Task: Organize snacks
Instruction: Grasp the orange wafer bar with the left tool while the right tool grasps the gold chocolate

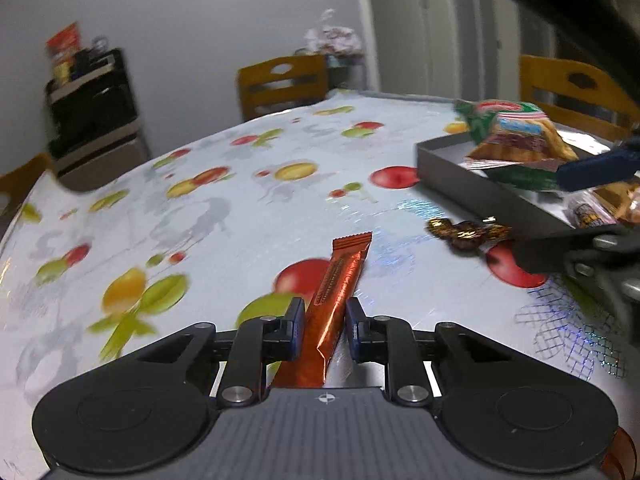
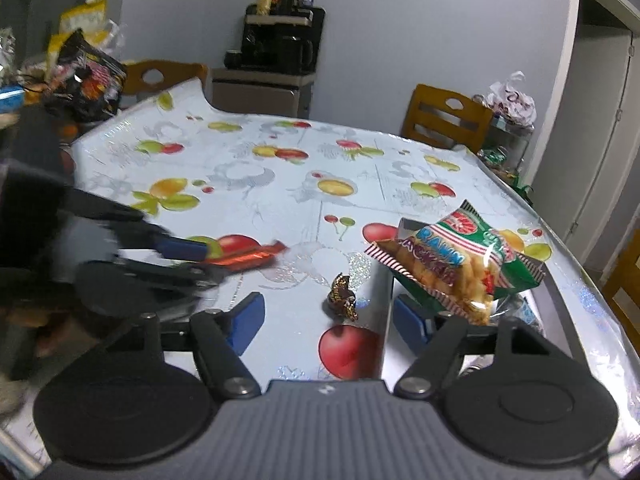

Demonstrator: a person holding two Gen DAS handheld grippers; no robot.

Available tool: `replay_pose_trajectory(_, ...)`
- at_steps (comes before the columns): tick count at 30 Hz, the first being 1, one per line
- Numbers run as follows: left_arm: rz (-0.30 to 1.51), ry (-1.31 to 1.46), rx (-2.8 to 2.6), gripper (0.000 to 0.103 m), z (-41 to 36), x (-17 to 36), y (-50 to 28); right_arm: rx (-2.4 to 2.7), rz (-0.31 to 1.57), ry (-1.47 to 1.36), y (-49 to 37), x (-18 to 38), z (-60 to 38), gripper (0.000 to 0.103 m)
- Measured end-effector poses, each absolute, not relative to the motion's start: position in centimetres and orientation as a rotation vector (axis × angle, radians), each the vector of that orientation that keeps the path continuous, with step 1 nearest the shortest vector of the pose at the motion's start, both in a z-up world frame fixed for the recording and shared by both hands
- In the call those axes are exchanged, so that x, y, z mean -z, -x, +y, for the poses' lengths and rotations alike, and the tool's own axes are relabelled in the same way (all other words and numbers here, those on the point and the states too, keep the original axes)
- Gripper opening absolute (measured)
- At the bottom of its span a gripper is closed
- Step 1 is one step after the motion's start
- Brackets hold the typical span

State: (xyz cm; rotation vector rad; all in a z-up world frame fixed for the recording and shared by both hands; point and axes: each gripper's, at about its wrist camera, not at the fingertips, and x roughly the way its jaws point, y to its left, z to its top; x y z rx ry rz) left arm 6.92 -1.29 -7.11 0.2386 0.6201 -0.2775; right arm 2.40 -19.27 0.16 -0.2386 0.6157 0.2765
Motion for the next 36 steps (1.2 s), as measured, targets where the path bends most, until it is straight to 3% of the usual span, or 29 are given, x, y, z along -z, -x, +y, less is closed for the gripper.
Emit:
replay_pose_trajectory(7,0.626,-0.147,0.235,0.024,0.7,6.8,-6.3,-0.224,0.639,0.280,-6.0,1.6,-16.8,0.053)
replay_pose_trajectory(15,0.642,-0.100,0.251,0.025,1.3,7.0,-6.5,-0.156,0.743,0.273,-10.1,3.5,-15.7,0.046)
replay_pose_trajectory(22,0.650,-0.108,0.251,0.027,1.2,7.1,-6.6,-0.160,0.774,0.262,-10.5,4.7,-15.8,0.024)
replay_pose_trajectory(28,0.650,-0.113,0.250,0.027,1.1,7.1,-6.6,-0.225,0.785,0.259,-8.2,4.4,-15.4,0.022)
replay_pose_trajectory(33,0.655,-0.106,0.243,0.037,1.1,7.1,-6.7,-0.270,0.807,0.246,-6.5,4.1,-15.4,0.022)
replay_pose_trajectory(36,0.655,-0.104,0.238,0.050,1.1,7.1,-6.9,-0.232,0.790,0.232,-6.7,3.8,-15.6,0.023)
